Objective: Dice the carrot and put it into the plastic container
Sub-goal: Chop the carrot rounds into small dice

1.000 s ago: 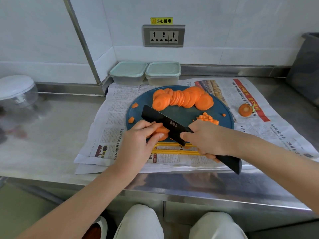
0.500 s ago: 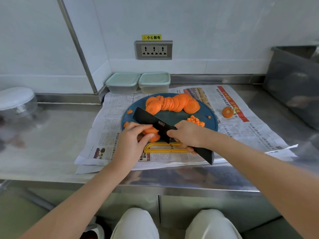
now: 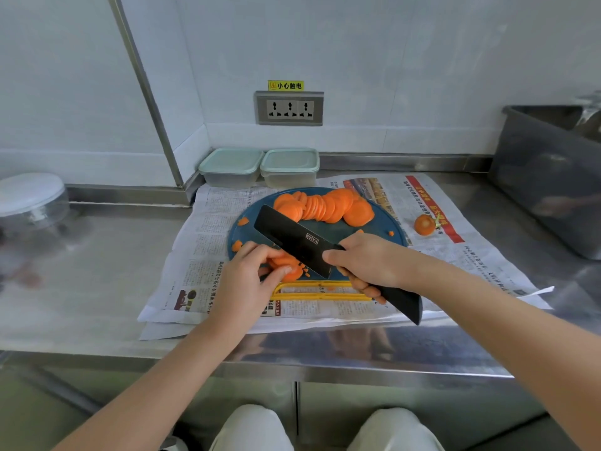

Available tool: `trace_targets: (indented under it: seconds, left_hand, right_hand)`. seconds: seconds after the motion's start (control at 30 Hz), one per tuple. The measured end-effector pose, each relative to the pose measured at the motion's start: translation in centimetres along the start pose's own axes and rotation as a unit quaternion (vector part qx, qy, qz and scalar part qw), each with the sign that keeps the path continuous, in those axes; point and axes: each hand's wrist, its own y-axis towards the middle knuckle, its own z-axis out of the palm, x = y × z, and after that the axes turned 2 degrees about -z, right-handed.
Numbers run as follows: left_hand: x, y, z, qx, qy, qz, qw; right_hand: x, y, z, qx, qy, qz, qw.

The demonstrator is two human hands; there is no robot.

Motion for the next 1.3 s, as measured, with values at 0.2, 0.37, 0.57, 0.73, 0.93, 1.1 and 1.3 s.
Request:
trace_targets:
  seconds: [0.2,0.37,0.57,0.73,0.93,1.1,1.3]
  left_hand:
    - [0.2,0.1,0.1,-0.001,-0.028,-0.012,1.000]
    - [0.0,0.3,0.0,-0.004,-0.025,-0.017,1.000]
    - [-0.1,0.3,0.0,-0.006,-0.021,-0.033,0.999]
    - [-0.2,0.3,0.0,-0.014,-0.017,-0.033,0.999]
    - [-0.2,0.3,0.1,-0.017,-0.016,-0.025,0.999]
    - [-0.1,0.3,0.3,-0.017,-0.031,-0.017,0.999]
    - [0.1,0.0,0.3,0.005,-0.062,-0.031,0.998]
  right_hand:
    - [0.1,-0.2,0.7,-0.024,-0.051,-0.014,0.998]
    - [-0.2,0.1,0.8,-0.001,-0.004,0.023,1.000]
    - [0.1,0.5,0.6,0.014,0.016,0.040,0.999]
    - [0.6,0.5,1.2,0.006,-0.006,0.037,0.999]
    - [0.7,0.9,2.3,-0.012,-0.039,0.025,0.999]
    - [0.8,2.0,3.3,-0.040,-0.111,0.006,0.993]
    - [0.8,2.5,4.2,-0.075,-0.157,0.004,0.985]
